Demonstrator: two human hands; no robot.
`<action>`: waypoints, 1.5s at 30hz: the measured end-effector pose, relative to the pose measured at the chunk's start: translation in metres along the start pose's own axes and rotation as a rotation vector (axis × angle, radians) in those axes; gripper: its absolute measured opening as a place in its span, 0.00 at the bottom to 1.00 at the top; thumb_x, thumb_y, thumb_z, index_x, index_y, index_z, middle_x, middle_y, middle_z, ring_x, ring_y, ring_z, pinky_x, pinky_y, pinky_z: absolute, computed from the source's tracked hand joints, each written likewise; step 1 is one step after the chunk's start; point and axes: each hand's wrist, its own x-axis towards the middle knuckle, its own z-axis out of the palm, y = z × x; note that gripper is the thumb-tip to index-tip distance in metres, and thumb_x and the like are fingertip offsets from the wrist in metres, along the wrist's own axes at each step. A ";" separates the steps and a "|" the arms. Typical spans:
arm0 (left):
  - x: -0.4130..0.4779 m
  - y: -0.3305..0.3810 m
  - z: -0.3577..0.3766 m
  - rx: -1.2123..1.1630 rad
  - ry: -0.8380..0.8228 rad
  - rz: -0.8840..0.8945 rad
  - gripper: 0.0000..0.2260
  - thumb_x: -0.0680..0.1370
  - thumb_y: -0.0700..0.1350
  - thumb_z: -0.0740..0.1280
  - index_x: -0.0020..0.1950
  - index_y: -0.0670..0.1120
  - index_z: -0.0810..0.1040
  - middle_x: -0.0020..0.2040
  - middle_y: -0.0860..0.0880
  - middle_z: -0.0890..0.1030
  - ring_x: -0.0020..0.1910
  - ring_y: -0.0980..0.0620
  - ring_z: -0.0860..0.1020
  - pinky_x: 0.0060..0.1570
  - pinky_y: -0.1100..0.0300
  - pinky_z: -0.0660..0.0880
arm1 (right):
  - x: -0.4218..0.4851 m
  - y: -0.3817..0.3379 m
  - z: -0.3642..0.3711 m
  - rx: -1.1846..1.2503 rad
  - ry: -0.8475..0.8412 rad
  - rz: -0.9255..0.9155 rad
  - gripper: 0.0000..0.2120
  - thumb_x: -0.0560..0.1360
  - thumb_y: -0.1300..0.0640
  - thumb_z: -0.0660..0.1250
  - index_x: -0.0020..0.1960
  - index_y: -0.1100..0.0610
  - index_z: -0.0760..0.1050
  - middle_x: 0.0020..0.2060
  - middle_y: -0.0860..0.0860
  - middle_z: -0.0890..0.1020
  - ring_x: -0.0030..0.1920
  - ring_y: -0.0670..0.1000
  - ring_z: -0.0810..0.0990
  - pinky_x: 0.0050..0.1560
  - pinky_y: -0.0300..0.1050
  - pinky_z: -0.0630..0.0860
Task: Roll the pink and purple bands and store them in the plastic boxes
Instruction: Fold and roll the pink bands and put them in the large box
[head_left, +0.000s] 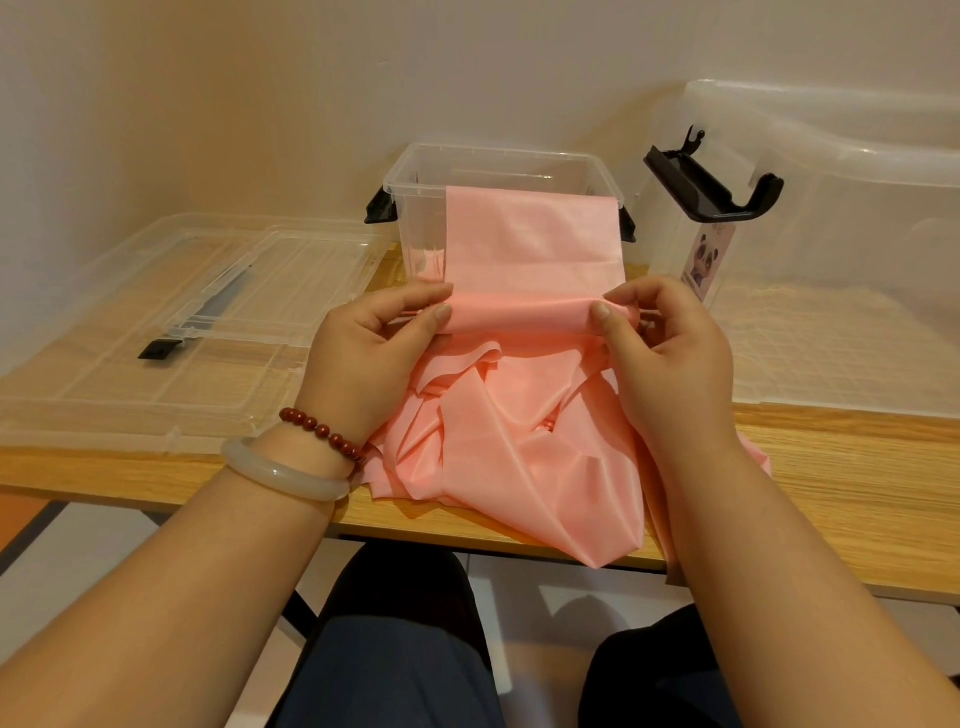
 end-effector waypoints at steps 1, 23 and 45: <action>0.000 0.000 0.000 0.013 0.002 0.008 0.10 0.77 0.40 0.69 0.53 0.55 0.81 0.54 0.53 0.82 0.50 0.60 0.81 0.49 0.67 0.78 | 0.000 0.001 0.000 0.002 0.003 0.010 0.09 0.76 0.53 0.69 0.44 0.39 0.73 0.44 0.40 0.79 0.46 0.45 0.80 0.49 0.54 0.80; 0.002 -0.003 -0.001 0.004 -0.060 -0.025 0.11 0.77 0.40 0.68 0.55 0.55 0.80 0.50 0.50 0.83 0.45 0.56 0.83 0.46 0.61 0.81 | 0.000 -0.001 -0.002 0.139 -0.052 0.095 0.08 0.74 0.50 0.69 0.53 0.46 0.79 0.52 0.48 0.82 0.51 0.46 0.81 0.54 0.50 0.80; 0.004 -0.003 -0.001 0.088 -0.024 0.041 0.11 0.74 0.41 0.73 0.54 0.52 0.81 0.55 0.55 0.82 0.55 0.65 0.78 0.55 0.69 0.75 | 0.001 0.001 -0.001 0.087 -0.046 0.104 0.07 0.74 0.56 0.68 0.48 0.44 0.79 0.50 0.45 0.81 0.51 0.45 0.80 0.54 0.52 0.80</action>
